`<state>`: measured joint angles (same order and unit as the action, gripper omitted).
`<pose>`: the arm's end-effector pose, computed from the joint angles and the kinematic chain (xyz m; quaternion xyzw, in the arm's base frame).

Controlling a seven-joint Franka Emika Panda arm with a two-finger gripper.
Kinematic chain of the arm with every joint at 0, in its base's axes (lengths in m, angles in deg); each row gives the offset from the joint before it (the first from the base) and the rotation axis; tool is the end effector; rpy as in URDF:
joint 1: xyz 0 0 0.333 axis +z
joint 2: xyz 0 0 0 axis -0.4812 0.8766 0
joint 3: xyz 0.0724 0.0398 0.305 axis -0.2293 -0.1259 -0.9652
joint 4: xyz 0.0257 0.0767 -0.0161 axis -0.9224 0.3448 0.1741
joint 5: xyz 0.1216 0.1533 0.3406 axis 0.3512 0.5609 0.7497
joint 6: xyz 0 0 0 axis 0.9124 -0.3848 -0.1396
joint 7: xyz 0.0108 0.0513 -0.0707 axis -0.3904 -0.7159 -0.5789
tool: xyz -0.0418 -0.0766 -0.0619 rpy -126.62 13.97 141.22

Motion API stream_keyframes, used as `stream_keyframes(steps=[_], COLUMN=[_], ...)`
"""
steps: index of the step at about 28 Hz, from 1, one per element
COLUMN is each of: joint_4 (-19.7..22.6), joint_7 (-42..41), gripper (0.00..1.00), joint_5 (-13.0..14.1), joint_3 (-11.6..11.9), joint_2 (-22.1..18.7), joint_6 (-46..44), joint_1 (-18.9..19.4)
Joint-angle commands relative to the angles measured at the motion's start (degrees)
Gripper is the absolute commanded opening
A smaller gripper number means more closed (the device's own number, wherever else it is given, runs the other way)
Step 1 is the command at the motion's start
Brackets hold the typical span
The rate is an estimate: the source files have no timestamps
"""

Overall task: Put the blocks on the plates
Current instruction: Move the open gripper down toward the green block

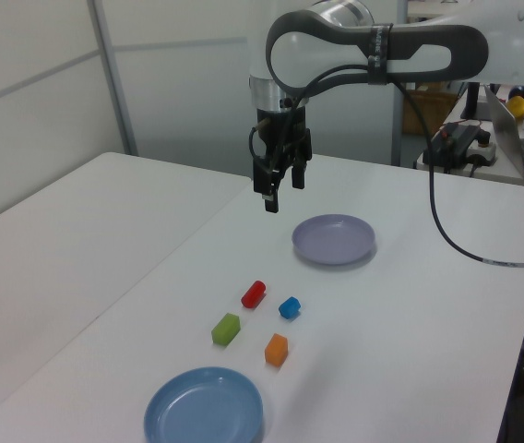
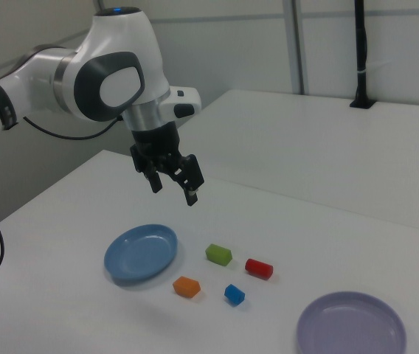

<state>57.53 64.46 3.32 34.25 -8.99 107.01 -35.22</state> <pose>0.5928 0.0071 0.5976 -0.9999 0.0049 -0.0080 0.0092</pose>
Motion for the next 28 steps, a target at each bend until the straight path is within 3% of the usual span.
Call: stream_keyframes(steps=[1,7,10,13,15,18,21,22,24,28], joint_4=[-0.1,0.0,-0.4,-0.7,-0.7,-0.5,0.7,2.3,3.6,5.7], joint_7=[-0.3,-0.2,-0.6,-2.1,-3.8,-4.4,-3.7,-3.6,-3.1,0.3], gripper=[1.00,1.00,1.00,1.00,1.00,1.00,1.00,1.00,1.00,1.00], joint_5=[-1.1,-1.3,-3.7,-3.0,-2.4,-3.6,-1.6,0.9,2.9,3.3], joint_3=[0.7,1.4,2.6,2.9,2.8,2.1,2.1,2.1,2.1,2.2], joint_2=[0.2,2.9,6.1,6.9,7.5,8.4,9.1,9.8,10.5,12.5], joint_6=[0.7,0.7,0.9,1.1,1.1,2.0,6.7,11.0,15.2,21.9], joint_1=[-0.1,-0.4,-1.5,-2.6,-3.0,-1.6,-0.8,-0.6,-0.3,1.7])
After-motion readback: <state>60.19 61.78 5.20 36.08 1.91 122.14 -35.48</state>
